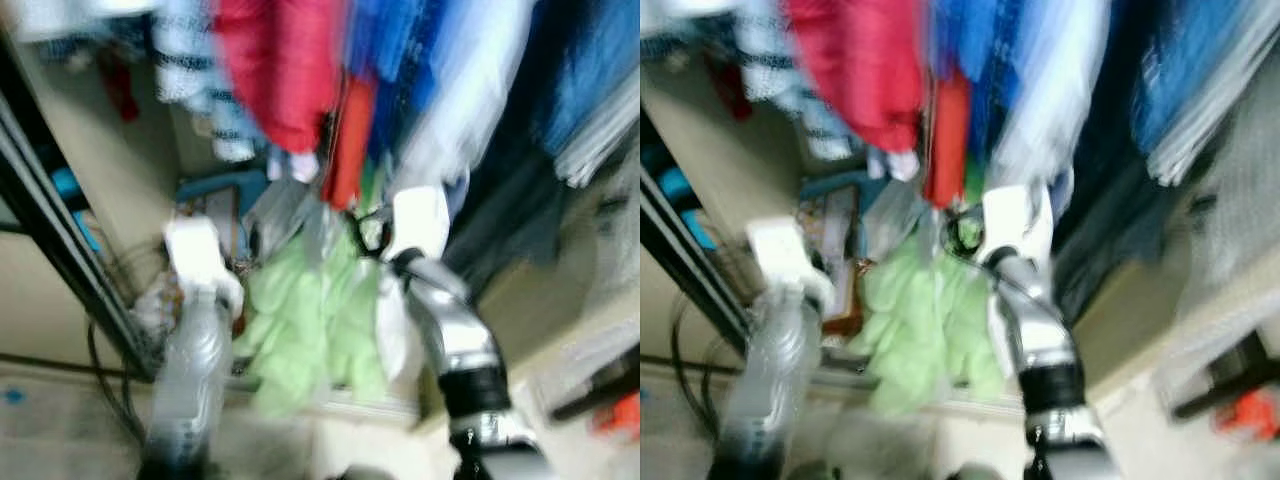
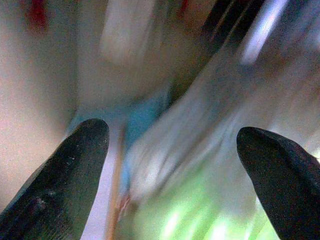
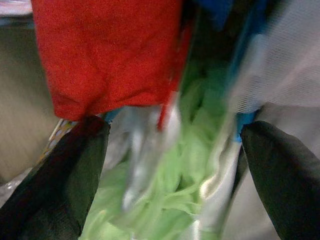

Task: Clean up the room

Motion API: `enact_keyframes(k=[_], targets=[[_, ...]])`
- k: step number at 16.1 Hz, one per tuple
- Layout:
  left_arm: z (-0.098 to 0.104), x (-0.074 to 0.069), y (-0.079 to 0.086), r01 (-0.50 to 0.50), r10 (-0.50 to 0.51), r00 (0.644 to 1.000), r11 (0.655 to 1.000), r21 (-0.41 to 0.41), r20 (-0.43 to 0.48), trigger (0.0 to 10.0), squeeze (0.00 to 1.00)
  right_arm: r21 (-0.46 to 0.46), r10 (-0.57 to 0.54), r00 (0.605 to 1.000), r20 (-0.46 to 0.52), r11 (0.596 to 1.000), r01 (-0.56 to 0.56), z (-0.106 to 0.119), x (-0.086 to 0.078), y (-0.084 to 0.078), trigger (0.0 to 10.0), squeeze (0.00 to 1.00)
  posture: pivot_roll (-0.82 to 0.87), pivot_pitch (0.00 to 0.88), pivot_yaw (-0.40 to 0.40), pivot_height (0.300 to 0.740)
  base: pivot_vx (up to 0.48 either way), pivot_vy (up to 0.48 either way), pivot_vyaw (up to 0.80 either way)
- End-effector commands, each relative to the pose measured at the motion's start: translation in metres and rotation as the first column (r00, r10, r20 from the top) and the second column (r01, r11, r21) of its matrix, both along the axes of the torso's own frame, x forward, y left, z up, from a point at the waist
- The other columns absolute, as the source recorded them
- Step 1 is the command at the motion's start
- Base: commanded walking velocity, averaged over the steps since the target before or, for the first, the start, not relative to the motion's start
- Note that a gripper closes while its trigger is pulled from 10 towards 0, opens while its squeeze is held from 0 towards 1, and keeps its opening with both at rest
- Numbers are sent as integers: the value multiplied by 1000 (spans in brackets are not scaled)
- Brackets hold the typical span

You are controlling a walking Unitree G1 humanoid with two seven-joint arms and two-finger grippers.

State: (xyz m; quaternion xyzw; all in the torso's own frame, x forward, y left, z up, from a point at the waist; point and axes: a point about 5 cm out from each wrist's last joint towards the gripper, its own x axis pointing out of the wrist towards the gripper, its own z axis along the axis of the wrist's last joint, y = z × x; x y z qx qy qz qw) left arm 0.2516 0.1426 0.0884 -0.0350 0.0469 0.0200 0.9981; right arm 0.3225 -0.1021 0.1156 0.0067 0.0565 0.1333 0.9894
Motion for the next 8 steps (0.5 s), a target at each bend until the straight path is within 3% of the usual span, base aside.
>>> enact_keyframes(k=[1, 2, 3, 6, 7, 8], targets=[[5, -2, 14, -51, 50, 999, 998, 38, 5, 10000, 0, -50, -31, 999, -28, 998, 30, -14, -9, -11, 10000, 0, 57, 0, -122, 740, 0, 0, 0], [5, -8, 12, -1, 0, 1000, 999, 35, 9, 10000, 0, -120, -41, 999, 32, 992, 44, -11, -12, -12, 10000, 0, 55, 0, -120, 740, 0, 0, 0], [5, -17, 8, 101, -101, 994, 995, 16, 39, 10000, 0, -88, -74, 997, 32, 993, 77, -10, -16, -16, 10000, 0, 47, 0, -117, 740, 0, 0, 0], [4, -26, 9, 107, -116, 991, 987, 116, 68, 10000, 0, -146, -65, 991, 116, 986, 82, -3, -13, -32, 10000, 0, 39, 0, -127, 740, 0, 0, 0], [9, -25, 12, 115, -135, 987, 972, 206, 82, 10000, 0, -151, -71, 990, 119, 985, 88, -2, -15, -38, 10000, 0, 43, 0, -127, 740, 0, 0, 0], [11, -23, 12, 115, -136, 987, 971, 207, 88, 10000, 0, -153, -66, 990, 129, 985, 85, -1, -15, -37, 10000, 0, 45, 0, -120, 740, 0, 0, 0]])
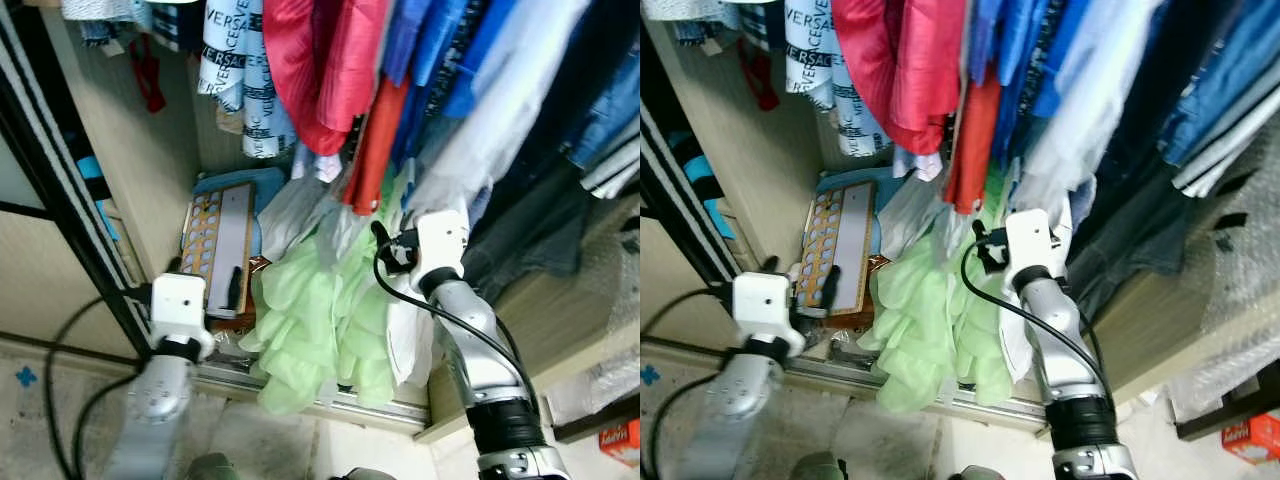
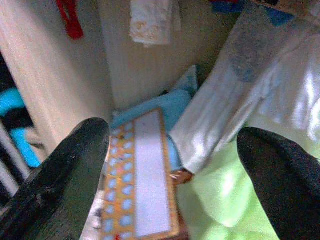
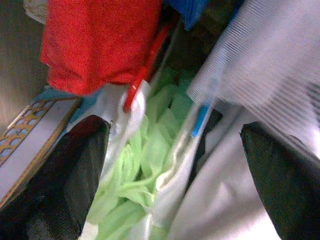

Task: Clean up the room

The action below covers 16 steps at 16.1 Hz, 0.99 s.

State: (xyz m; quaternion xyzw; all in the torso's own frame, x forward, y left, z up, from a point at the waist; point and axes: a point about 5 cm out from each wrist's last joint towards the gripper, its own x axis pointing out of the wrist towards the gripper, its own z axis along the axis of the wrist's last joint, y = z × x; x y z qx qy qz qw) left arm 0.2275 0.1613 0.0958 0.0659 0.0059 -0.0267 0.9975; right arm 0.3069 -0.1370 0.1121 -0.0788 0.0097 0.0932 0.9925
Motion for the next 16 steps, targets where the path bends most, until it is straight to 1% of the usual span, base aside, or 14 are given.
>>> enact_keyframes(k=[1, 3, 4, 5, 6, 7, 8, 9, 11, 12, 13, 14, 15, 16], targets=[[11, 5, -7, 11, -11, 999, 1000, -5, 42, 10000, 0, 3, -15, 998, 53, 1000, 15, 9, -1, -2, 10000, 0, 42, 0, -101, 740, 0, 0, 0], [19, 12, -13, -29, 34, 995, 999, -45, 94, 10000, 0, 11, -8, 991, 136, 1000, 6, 20, -8, 6, 10000, 0, -1, 0, -45, 740, 0, 0, 0], [20, 17, -12, -51, 56, 993, 997, -58, 100, 10000, 0, -8, 4, 987, 161, 1000, -2, 22, -10, 9, 10000, 0, -17, 0, -29, 740, 0, 0, 0], [20, 23, -13, -43, 48, 993, 998, -48, 110, 10000, 0, -12, 5, 986, 169, 1000, -3, 22, -10, 11, 10000, 0, -47, 0, -14, 740, 0, 0, 0], [23, 31, -21, 36, -34, 991, 999, -16, 127, 10000, 0, -16, -16, 985, 173, 1000, 19, 22, -11, 9, 10000, 0, -80, 0, 11, 740, 0, 0, 0], [24, 34, -24, 66, -65, 989, 998, 1, 129, 10000, 0, -17, -23, 985, 173, 1000, 26, 21, -12, 8, 10000, 0, -81, 0, 13, 740, 0, 0, 0], [23, 34, -29, 107, -110, 986, 994, 31, 122, 10000, 0, 14, -33, 987, 157, 999, 31, 18, -15, 7, 10000, 0, -74, 0, 36, 740, 0, 0, 0], [23, 32, -29, 122, -127, 985, 991, 52, 120, 10000, 0, 1, -29, 987, 157, 1000, 30, 16, -15, 7, 10000, 0, -61, 0, 50, 740, 0, 0, 0], [24, 27, -26, 93, -102, 986, 993, 76, 131, 10000, 0, 7, -27, 986, 167, 1000, 26, 17, -16, 8, 10000, 0, -51, 0, 56, 740, 0, 0, 0], [20, 19, -16, 13, -18, 993, 999, 46, 113, 10000, 0, 19, -48, 985, 166, 999, 46, 19, -15, 3, 10000, 0, -49, 0, 42, 740, 0, 0, 0], [7, 10, -13, -42, 42, 997, 999, -13, 63, 10000, 0, 18, -63, 986, 154, 998, 61, 16, -17, -1, 10000, 0, -46, 0, 27, 740, 0, 0, 0], [4, 9, -14, -45, 47, 998, 998, -47, 48, 10000, 0, -22, -70, 987, 143, 997, 74, 13, -16, -1, 10000, 0, -47, 0, 23, 740, 0, 0, 0], [3, 10, -13, -71, 73, 996, 996, -60, 42, 10000, 0, -2, -89, 987, 131, 996, 90, 10, -16, -3, 10000, 0, -49, 0, 10, 740, 0, 0, 0], [3, 10, -14, -78, 81, 996, 995, -61, 41, 10000, 0, -13, -92, 988, 127, 995, 94, 9, -16, -4, 10000, 0, -39, 0, -9, 740, 0, 0, 800]])
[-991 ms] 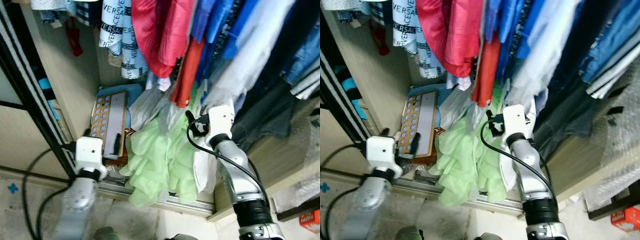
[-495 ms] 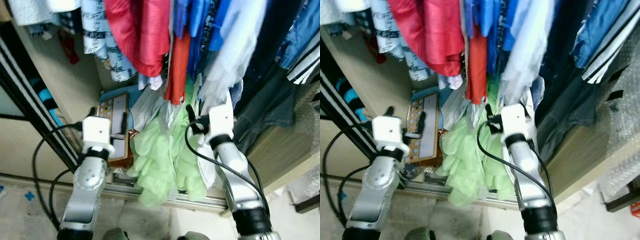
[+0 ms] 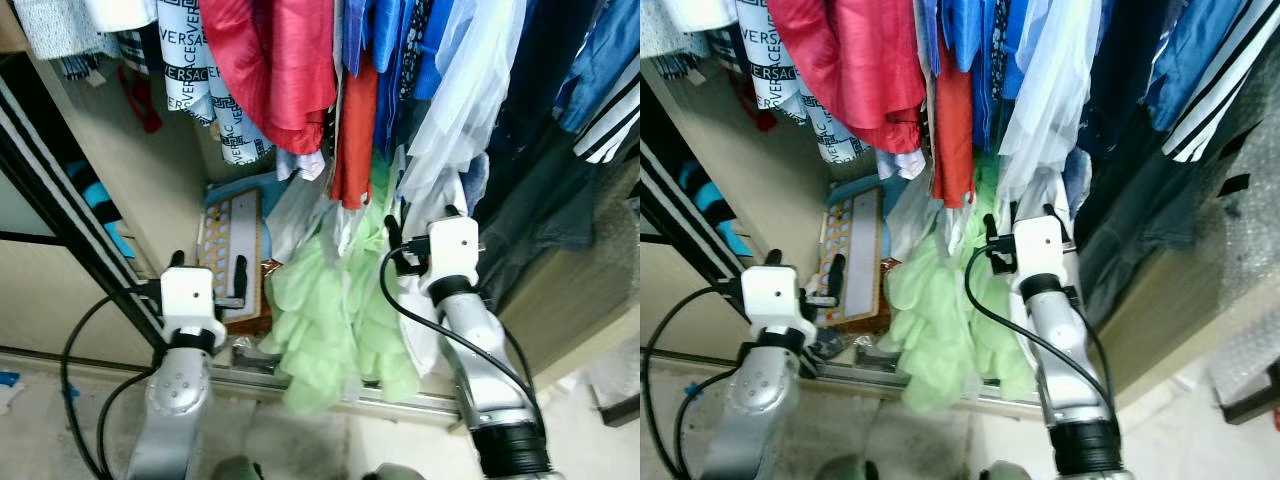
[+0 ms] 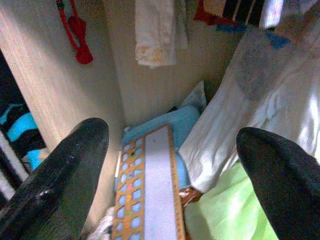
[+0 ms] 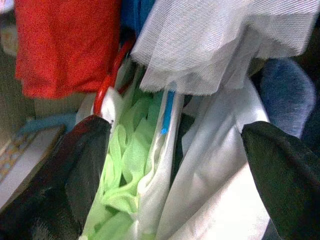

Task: Clean up the room

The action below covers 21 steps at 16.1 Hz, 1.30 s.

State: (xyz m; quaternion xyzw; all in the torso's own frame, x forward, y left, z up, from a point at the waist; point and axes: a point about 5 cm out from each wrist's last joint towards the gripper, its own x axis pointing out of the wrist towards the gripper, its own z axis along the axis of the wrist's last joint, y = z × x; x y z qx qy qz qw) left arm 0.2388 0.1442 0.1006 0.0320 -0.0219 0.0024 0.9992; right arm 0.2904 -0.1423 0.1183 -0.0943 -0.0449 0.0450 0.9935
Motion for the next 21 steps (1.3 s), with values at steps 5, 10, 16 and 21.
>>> enact_keyframes(k=[5, 10, 16, 21], targets=[[6, 10, 4, -35, 35, 999, 999, 33, 24, 10000, 0, 39, 33, 999, -6, 999, -33, 3, 20, 13, 10000, 0, -13, 0, -61, 740, 0, 0, 800], [11, 3, 2, 13, -17, 999, 996, 91, 51, 10000, 0, 59, -9, 1000, 24, 998, 7, 5, 12, 6, 10000, 0, -7, 0, -29, 740, 0, 0, 718], [14, 17, 0, -67, 62, 997, 994, 90, 53, 10000, 0, 32, 1, 999, 33, 1000, -2, 6, 12, 7, 10000, 0, -32, 0, -9, 740, 0, 0, 0], [7, 7, 4, -93, 90, 995, 993, 68, 45, 10000, 0, 45, 72, 997, 24, 996, -73, 5, 16, 18, 10000, 0, -3, 0, -54, 740, 0, 0, 800]])
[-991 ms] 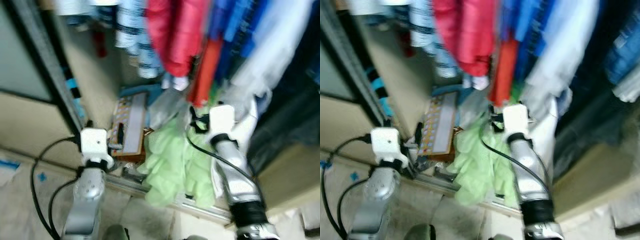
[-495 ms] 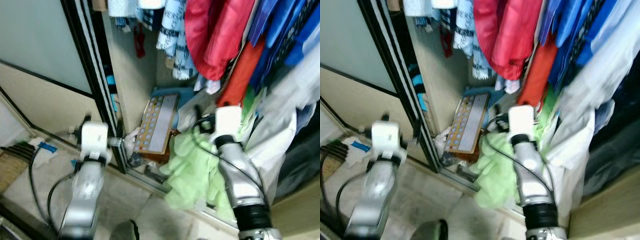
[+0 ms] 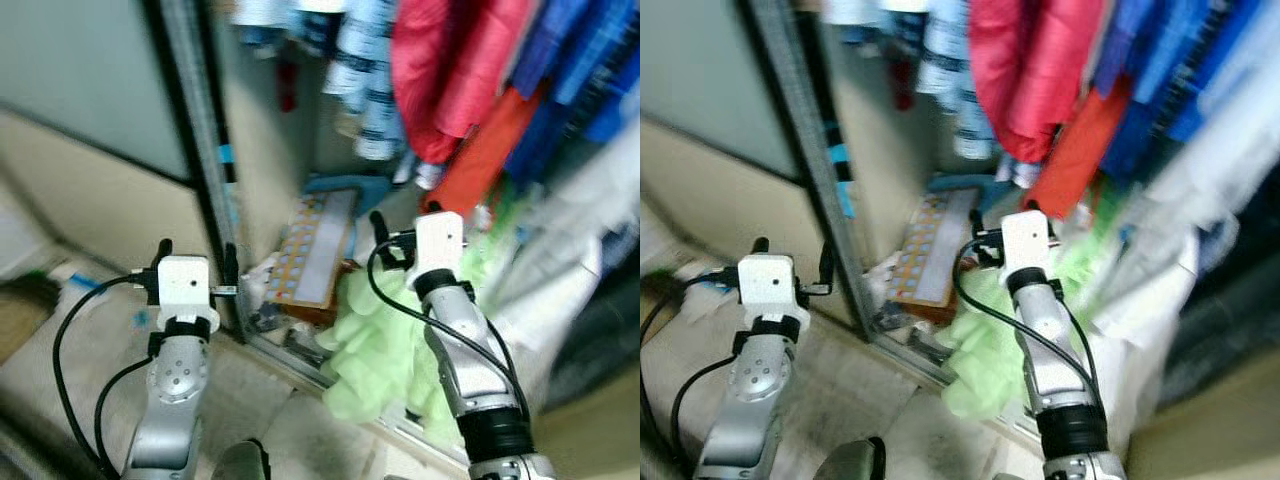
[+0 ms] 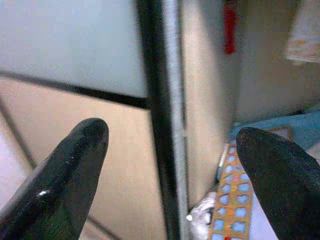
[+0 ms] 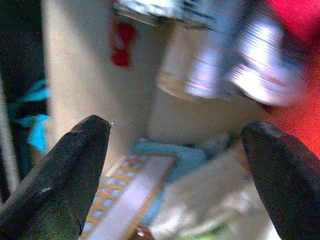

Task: Clean up the room

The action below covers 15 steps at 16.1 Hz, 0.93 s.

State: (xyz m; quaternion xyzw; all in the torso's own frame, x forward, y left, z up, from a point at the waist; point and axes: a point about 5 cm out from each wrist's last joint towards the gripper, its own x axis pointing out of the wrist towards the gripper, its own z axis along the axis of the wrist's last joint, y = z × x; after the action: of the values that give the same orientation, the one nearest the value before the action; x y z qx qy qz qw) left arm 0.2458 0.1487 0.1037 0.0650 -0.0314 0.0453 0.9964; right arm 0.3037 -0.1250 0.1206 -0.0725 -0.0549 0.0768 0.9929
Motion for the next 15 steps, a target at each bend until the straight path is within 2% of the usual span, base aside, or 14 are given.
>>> enact_keyframes(k=[1, 4, 6, 12, 15], targets=[[4, -1, 2, -18, 18, 1000, 1000, 1, 23, 10000, 0, 9, 14, 1000, 17, 1000, -14, 6, 5, 4, 10000, 0, -2, 0, -56, 740, 0, 0, 800], [5, -3, 7, -60, 60, 998, 998, 9, 19, 10000, 0, 14, 28, 999, 23, 999, -29, 9, 7, 7, 10000, 0, 5, 0, -71, 740, 0, 0, 800], [9, -3, 11, -102, 100, 994, 993, 57, 33, 10000, 0, 13, 43, 999, 4, 999, -43, 5, 5, 6, 10000, 0, 14, 2, -78, 740, 0, 0, 800], [5, 0, 9, -54, 53, 998, 997, 61, 18, 10000, 0, 52, 23, 1000, 4, 998, -23, 2, 3, 9, 10000, 0, 12, 0, -36, 740, 0, 0, 800], [5, 0, 8, 7, -9, 1000, 992, 125, 17, 10000, 0, 84, 15, 1000, -10, 996, -14, -2, 4, 10, 10000, 0, 35, 0, -32, 740, 0, 0, 0]])
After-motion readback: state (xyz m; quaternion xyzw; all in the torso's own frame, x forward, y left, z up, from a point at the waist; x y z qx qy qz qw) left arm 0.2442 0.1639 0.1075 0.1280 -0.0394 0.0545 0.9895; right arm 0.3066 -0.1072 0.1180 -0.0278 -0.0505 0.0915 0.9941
